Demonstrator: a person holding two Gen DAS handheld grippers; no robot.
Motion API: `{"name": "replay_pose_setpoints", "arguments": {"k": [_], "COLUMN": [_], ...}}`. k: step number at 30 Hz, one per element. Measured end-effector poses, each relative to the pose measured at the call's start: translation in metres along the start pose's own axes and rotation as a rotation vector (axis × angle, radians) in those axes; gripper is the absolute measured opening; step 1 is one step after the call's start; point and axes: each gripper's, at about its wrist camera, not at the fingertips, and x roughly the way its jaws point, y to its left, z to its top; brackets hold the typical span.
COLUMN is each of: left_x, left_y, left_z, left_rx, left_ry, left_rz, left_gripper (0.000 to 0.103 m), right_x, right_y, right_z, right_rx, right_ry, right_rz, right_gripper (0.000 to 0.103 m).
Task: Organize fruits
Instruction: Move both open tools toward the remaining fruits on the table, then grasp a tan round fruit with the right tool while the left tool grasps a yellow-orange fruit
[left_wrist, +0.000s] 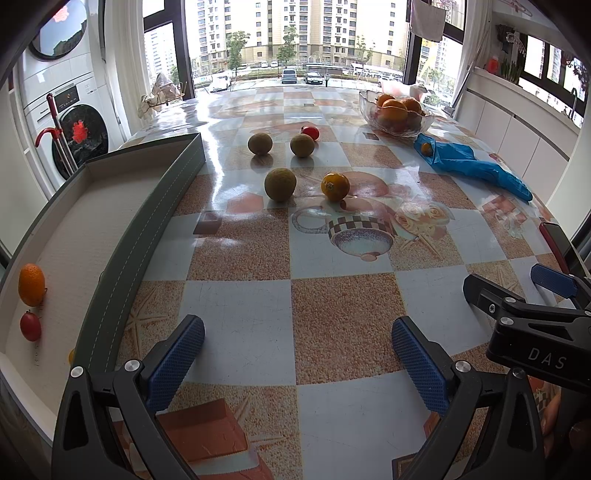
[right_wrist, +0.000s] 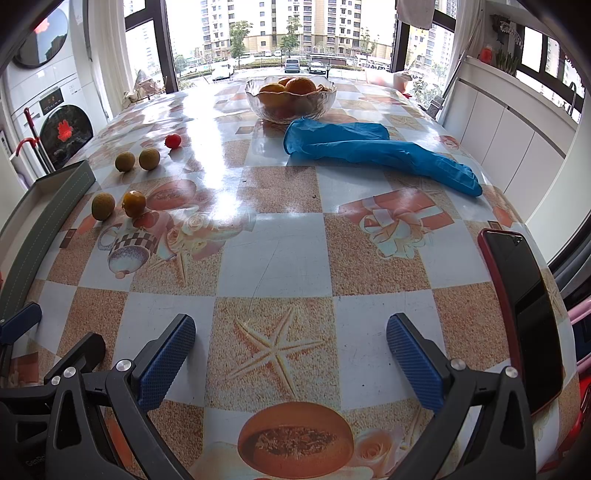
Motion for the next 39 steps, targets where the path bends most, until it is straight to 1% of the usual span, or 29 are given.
{"name": "replay_pose_setpoints", "arguments": {"k": [8,10,12,14,16,19,24,27,28,29,31,36,37,39], "left_x": [0.000,0.000,0.000,0.000,0.000,0.000,0.000,0.000,0.000,0.000,-0.001,-0.001,-0.001,-0.001], "left_y": [0.000,0.000,0.000,0.000,0.000,0.000,0.000,0.000,0.000,0.000,0.000,-0.001,-0.001,-0.001], "left_z": [0.000,0.000,0.000,0.000,0.000,0.000,0.000,-0.001,-0.001,-0.001,0.000,0.000,0.000,0.000], "left_rx": [0.000,0.000,0.000,-0.001,0.000,-0.001,-0.001,-0.001,-0.001,-0.001,-0.001,-0.001,-0.001,-0.001], "left_ry": [-0.001,-0.001,-0.001,-0.001,-0.002,-0.002,-0.002,-0.002,-0.002,-0.002,-0.002,-0.003,-0.003,-0.003], "left_rz": [-0.001,0.000,0.000,-0.002,-0.001,-0.001,-0.001,-0.002,-0.002,-0.002,-0.001,-0.002,-0.002,-0.001], "left_gripper": [0.102,0.102,0.102,0.102,0.102,0.102,0.102,0.102,0.102,0.102,0.102,0.102,0.102,0.102], "right_x": [-0.002,-0.002,0.000,0.004,0.003,0.003,0.021,0.039,0.043,0.048,0.061,0.085,0.088,0.090], "right_y": [0.002,0.002,0.002,0.004,0.005,0.015,0.053,0.080,0.088,0.096,0.111,0.133,0.135,0.142], "right_z": [-0.001,0.001,0.006,0.017,0.030,0.056,0.101,0.120,0.125,0.130,0.139,0.151,0.150,0.151], "right_rx": [-0.001,-0.002,-0.001,0.009,0.018,0.012,-0.058,-0.116,-0.136,-0.157,-0.190,-0.225,-0.227,-0.251], "right_ry": [0.007,0.022,0.063,0.109,0.109,0.094,0.083,0.089,0.083,0.080,0.094,0.130,0.140,0.126], "right_rz": [-0.001,-0.001,-0.002,0.011,0.065,0.114,0.187,0.193,0.195,0.197,0.197,0.203,0.209,0.196], "right_gripper": [0.103,0.103,0.103,0.103,0.103,0.103,0.103,0.101,0.099,0.093,0.084,0.076,0.071,0.066]}}
